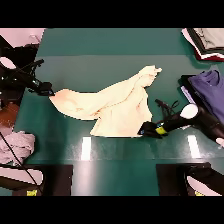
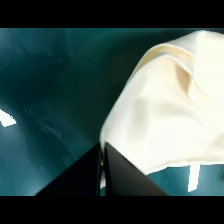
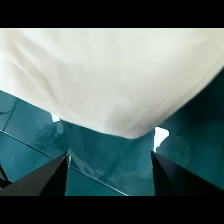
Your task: Fold the shirts.
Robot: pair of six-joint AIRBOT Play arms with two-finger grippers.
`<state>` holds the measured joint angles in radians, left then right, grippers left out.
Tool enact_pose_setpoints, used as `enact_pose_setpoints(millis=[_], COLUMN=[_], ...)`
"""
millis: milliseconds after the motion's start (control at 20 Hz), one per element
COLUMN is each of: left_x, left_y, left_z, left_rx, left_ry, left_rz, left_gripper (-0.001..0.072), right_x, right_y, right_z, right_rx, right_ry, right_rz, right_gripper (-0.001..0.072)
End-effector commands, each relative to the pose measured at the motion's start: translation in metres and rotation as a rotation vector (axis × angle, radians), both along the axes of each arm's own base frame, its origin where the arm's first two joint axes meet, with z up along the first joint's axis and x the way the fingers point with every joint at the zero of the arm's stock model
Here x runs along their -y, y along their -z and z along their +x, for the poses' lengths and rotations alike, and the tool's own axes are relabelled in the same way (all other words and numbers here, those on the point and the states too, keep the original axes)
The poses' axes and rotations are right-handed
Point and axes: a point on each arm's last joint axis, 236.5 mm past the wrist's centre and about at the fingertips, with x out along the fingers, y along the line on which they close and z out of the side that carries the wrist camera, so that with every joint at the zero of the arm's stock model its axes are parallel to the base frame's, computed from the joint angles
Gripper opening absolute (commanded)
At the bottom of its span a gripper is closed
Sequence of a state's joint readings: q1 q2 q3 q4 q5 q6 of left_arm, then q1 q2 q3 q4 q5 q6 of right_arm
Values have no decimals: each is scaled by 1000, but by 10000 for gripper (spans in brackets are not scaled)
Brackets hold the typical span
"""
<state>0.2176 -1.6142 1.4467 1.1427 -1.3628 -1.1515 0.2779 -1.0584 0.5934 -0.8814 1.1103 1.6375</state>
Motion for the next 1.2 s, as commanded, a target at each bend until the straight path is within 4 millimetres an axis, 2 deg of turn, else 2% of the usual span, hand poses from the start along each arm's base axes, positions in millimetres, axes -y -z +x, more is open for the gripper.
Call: enact_pose_setpoints(millis=[0, 150, 250, 300, 350, 400, 500, 650, 750, 850, 950, 1000, 1050, 1100, 1150], left_x=[0, 1, 2, 2, 3, 4, 6, 11, 20, 36, 52, 57, 60, 62, 62], left_y=[-19, -24, -25, -26, -27, -28, -34, -48, -49, -43, -32, -26, -20, -16, -14], left_z=[2, -2, -4, -6, -8, -12, -22, -35, -52, -73, -91, -98, -103, -107, -109], left_rx=[40, 37, 30, 24, 15, 1, -21, 5, -4, -35, -68, -85, -97, -112, -118], left_ry=[-28, -23, -20, -23, -29, -21, -2, -1, -5, -8, 0, -5, -4, -5, -6], left_rz=[5, 3, 1, -2, -4, -8, -10, -12, -41, -100, -166, -191, -204, -209, -210], left_gripper=[21, 21, 21, 21, 21, 21, 21, 21, 21, 21, 21, 21, 21, 21, 21], right_x=[-25, -25, -24, -23, -23, -18, 10, 76, 116, 138, 141, 140, 138, 134, 131], right_y=[16, 21, 19, 19, 18, 15, -3, -40, -55, -58, -52, -47, -41, -36, -33], right_z=[12, 26, 33, 38, 41, 46, 70, 107, 123, 138, 149, 151, 150, 145, 139], right_rx=[79, 136, 162, 181, 200, 221, 289, 344, 366, 391, 381, 353, 316, 267, 227], right_ry=[118, 171, 188, 195, 186, 186, 197, 295, 361, 378, 353, 343, 320, 289, 249], right_rz=[41, 27, 26, 25, 25, 18, -26, -95, -136, -151, -152, -149, -143, -134, -125], right_gripper=[543, 505, 345, 195, 13, 17, 17, 17, 17, 18, 20, 88, 337, 451, 450])
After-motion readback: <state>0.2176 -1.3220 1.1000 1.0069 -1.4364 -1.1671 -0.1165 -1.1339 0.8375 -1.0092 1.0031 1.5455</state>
